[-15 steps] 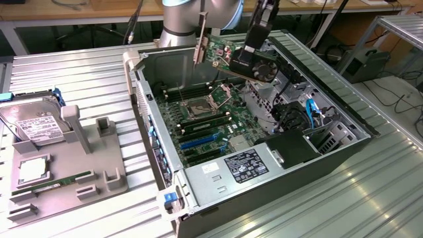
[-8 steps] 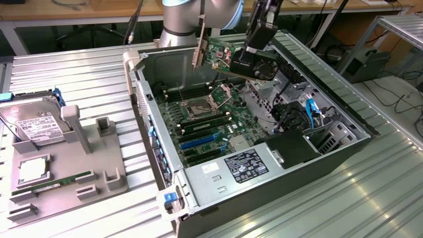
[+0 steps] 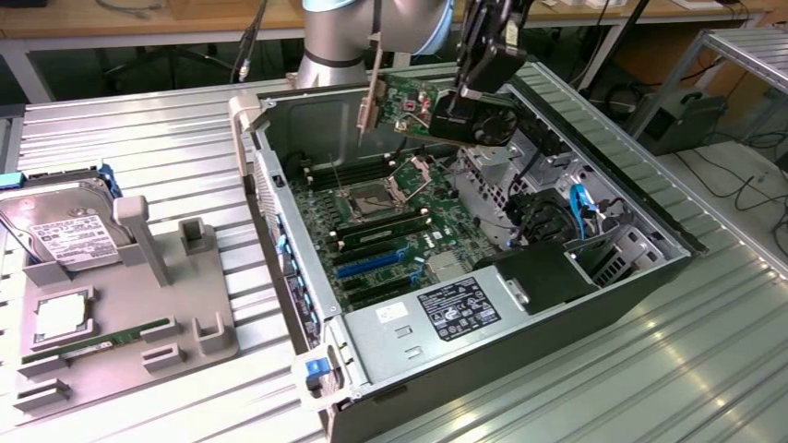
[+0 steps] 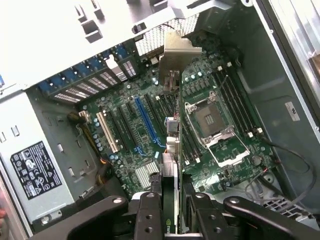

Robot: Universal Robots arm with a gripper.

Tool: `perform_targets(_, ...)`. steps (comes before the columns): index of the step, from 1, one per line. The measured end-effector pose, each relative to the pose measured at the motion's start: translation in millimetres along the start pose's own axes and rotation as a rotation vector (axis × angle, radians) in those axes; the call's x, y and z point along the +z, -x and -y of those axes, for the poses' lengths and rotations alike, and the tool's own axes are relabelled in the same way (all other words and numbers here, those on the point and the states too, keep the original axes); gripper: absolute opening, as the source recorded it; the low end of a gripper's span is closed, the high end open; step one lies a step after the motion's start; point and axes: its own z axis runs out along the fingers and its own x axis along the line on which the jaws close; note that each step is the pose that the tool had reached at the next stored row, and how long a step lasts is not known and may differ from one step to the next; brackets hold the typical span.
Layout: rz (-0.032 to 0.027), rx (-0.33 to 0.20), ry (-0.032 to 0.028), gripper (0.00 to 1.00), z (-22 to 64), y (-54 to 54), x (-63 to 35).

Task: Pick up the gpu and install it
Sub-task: 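Insert the gpu into the slot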

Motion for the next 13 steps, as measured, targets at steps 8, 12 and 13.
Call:
perform_targets(8,0.0054,-0.147,0.0041,0.26,0.0,0.0,0.3)
perform_targets(12,0.0047,-0.205,0.0013,0.26,0.1,0.0,0.9)
perform_targets(13,0.0043,-0.22,0.0,0.26,0.2,0.0,1.2)
